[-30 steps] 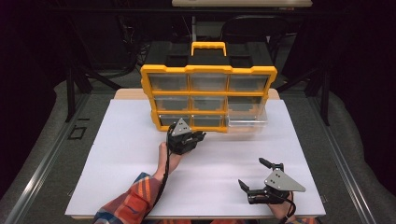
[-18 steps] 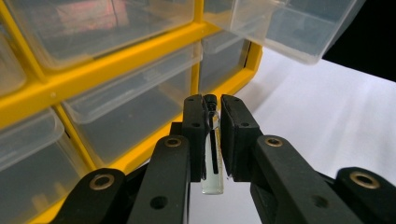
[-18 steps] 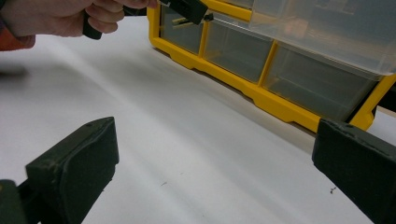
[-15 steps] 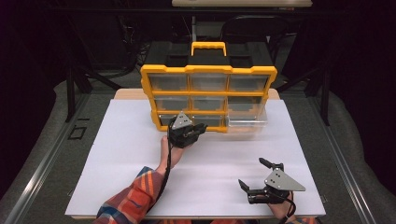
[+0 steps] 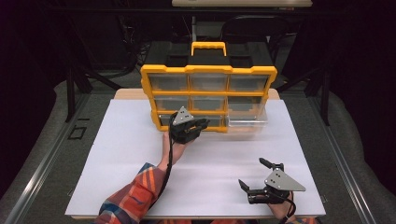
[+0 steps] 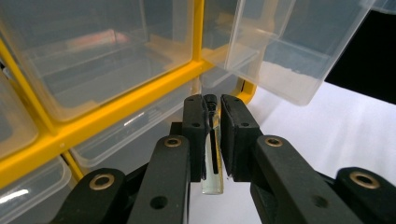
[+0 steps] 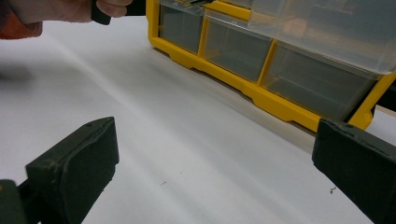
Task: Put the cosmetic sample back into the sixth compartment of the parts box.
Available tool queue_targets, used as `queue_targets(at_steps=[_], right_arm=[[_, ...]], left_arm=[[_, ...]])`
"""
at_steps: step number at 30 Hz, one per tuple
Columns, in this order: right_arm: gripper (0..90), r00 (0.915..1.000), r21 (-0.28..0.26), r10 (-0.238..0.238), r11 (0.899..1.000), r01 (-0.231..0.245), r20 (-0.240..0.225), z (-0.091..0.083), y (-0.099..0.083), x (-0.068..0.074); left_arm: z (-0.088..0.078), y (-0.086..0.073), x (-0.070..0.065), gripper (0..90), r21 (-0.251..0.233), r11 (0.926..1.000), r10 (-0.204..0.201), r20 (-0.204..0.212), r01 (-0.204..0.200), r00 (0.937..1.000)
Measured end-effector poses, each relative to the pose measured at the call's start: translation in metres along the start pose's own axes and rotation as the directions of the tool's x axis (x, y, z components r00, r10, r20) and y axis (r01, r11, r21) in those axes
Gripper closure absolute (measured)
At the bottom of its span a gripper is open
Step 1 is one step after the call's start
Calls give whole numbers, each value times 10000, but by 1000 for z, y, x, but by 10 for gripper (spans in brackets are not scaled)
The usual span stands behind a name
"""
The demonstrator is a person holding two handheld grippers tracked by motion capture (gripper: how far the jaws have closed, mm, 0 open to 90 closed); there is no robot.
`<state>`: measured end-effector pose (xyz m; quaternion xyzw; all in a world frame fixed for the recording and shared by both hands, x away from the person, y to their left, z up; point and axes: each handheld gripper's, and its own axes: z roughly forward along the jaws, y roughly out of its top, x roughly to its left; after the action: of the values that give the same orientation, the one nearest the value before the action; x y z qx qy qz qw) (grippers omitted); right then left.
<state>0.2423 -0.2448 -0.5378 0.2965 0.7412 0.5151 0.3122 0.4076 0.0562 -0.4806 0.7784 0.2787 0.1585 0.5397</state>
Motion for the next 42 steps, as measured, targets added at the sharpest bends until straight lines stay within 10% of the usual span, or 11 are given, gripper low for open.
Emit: queue_targets(at_steps=[42], right_arm=[[1, 10000, 23, 33, 10000, -33, 21, 0, 0, 0]], left_arm=[[-1, 46, -3, 806, -515, 9972, 532, -126, -538, 9985]])
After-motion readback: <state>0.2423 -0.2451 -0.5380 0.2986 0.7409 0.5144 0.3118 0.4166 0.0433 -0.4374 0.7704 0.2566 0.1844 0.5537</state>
